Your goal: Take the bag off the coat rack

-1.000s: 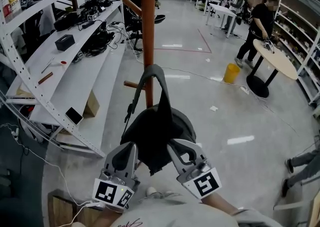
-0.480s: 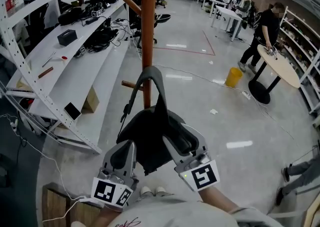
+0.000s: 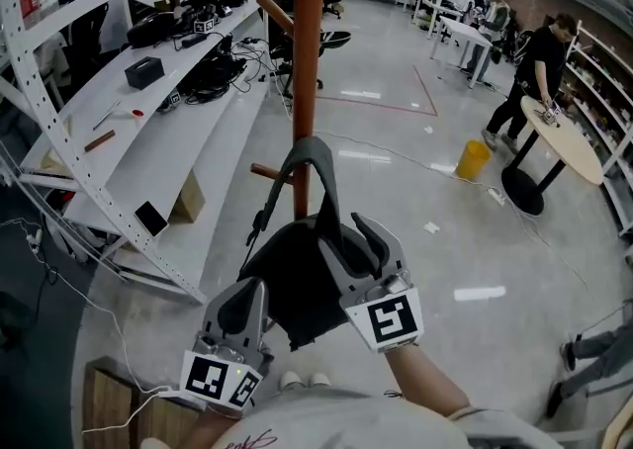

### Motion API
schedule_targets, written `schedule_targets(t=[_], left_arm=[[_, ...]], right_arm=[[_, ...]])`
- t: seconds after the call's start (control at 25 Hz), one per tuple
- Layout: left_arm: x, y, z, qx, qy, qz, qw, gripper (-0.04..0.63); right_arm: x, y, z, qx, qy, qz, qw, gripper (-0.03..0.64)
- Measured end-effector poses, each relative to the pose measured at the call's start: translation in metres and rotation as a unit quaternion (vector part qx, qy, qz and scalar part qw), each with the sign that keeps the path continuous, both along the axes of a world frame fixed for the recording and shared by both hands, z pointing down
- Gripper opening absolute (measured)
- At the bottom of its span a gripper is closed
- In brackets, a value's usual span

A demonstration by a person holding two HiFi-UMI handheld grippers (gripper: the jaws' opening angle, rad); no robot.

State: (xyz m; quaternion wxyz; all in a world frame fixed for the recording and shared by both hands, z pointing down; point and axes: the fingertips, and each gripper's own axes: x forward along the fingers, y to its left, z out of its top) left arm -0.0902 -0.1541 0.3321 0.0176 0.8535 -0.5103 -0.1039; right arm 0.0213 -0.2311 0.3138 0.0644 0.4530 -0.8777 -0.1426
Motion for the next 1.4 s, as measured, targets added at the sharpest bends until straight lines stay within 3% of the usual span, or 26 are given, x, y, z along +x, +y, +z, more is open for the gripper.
schedule_targets(t=[0.84, 1.4], left_arm=[[-0.023, -0.012, 0.007, -0.01, -0.007, -0.021, 0.9997, 0.02], [-0.032, -0.012, 0.013, -0.021, -0.003, -0.028, 0.9994, 0.02]], right_arm=[[-0.024, -0.068, -0.021, 0.014, -0.009, 0.013, 1.0, 0.209], [-0.034, -0.091, -0.018, -0.004, -0.012, 0.015, 1.0, 0.209]])
